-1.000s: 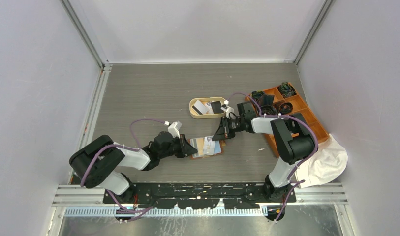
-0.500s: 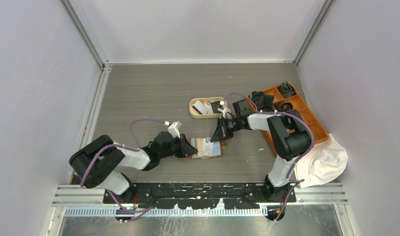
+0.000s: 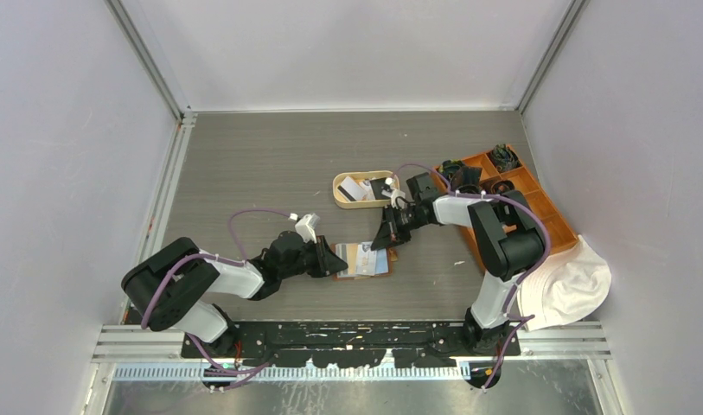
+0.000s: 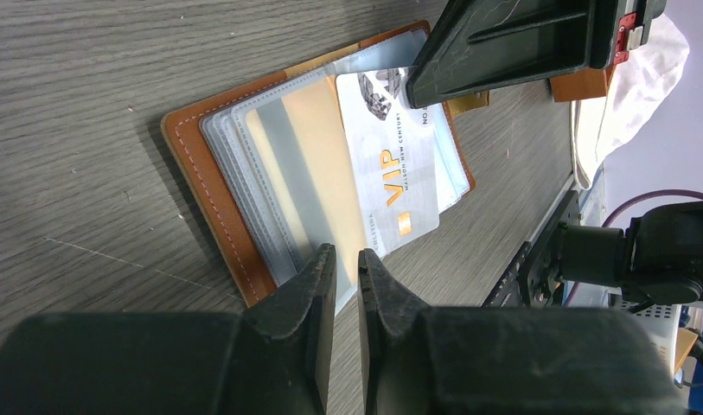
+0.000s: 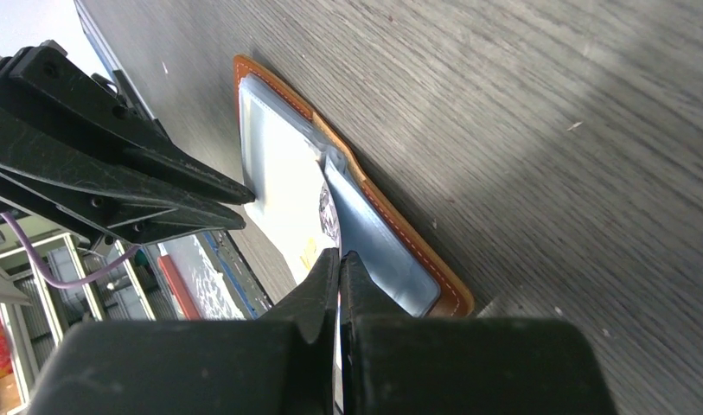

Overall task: Put the credit cards into the card holder
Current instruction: Insert the credit card into the card holder.

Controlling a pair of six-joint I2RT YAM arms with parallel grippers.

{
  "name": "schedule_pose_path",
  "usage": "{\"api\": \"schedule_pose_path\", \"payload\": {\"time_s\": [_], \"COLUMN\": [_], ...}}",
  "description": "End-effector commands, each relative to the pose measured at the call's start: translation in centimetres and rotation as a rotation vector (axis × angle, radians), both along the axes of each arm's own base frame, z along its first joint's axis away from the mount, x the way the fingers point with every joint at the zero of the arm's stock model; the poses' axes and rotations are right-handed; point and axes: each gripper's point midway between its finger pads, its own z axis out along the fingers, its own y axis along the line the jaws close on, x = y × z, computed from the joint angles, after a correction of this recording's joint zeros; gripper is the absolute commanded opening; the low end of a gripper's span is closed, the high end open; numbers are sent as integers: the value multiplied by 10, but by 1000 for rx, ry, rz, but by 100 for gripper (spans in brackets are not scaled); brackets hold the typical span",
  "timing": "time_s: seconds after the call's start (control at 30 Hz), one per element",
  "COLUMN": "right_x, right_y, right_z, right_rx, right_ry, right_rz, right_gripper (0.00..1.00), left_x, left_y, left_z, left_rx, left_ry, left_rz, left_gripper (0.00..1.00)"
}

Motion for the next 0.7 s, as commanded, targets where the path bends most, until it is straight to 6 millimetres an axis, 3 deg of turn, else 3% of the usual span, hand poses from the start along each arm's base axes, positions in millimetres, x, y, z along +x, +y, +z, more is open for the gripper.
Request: {"api": "schedule_pose_path", "payload": {"time_s": [0.0, 0.67], "right_x": [5, 6], "right_y": [-1, 18], "right_z": [-10, -10], "right_rx": [-63, -58], "right_ry": [-17, -11], "right_rz": [10, 44], "right_gripper": [1, 1], "left_x": [1, 3], "left_y": [-1, -5], "left_z": [-1, -6], "left_rx": [21, 19], "left_ry": [-14, -3], "left_rz": [-11, -22], "left_gripper": [17, 17]}}
